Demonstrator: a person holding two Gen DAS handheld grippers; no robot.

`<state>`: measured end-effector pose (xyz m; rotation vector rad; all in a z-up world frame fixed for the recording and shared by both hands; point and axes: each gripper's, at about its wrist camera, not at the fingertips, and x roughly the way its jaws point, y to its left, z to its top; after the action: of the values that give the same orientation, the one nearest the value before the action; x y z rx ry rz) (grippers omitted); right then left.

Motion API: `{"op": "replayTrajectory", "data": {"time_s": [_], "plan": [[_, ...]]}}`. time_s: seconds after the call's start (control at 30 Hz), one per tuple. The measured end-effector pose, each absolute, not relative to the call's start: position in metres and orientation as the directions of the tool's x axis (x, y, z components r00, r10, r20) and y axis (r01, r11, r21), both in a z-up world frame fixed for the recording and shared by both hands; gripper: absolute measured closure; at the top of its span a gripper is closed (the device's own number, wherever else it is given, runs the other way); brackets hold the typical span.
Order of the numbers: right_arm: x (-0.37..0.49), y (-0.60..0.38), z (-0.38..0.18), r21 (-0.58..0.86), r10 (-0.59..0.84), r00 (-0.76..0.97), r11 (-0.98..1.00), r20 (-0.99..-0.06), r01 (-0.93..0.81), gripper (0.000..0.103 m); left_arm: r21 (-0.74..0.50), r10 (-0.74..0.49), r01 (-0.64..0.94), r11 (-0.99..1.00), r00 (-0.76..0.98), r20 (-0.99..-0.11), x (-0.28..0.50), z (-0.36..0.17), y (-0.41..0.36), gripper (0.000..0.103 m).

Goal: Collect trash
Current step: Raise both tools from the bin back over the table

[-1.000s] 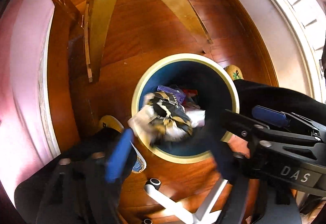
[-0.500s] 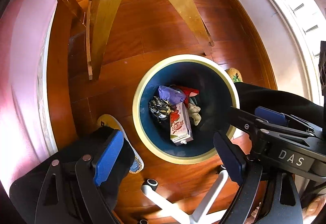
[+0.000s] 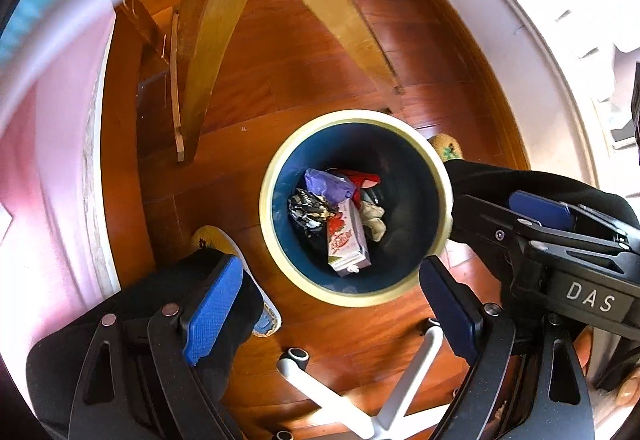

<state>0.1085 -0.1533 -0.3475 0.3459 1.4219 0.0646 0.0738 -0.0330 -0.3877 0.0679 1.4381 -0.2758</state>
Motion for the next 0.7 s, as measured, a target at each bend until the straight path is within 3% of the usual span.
{"op": "replayTrajectory", "data": {"time_s": [0.13,0.33,0.7], "plan": [[0.099,-0.149,-0.312,0.260,0.242,0.175,0.962,-0.954,0.084,0.028,-0.153,-0.192,0.282,0.947,0.116,-0.975,0.053,-0.358,-0.030,0.012],[0.083,-0.148,-0.246,0.218,0.226,0.253,0.974,-0.941,-0.059,0.028,-0.104,-0.192,0.389,0.915,0.194,-0.962,0.018,-0.303,-0.022,0.012],[0.073,-0.141,-0.113,0.155,0.237,0.421,0.963,-0.876,-0.221,0.028,0.000,-0.205,0.415,0.910,0.449,-0.870,0.020,-0.146,0.015,0.012]]}}
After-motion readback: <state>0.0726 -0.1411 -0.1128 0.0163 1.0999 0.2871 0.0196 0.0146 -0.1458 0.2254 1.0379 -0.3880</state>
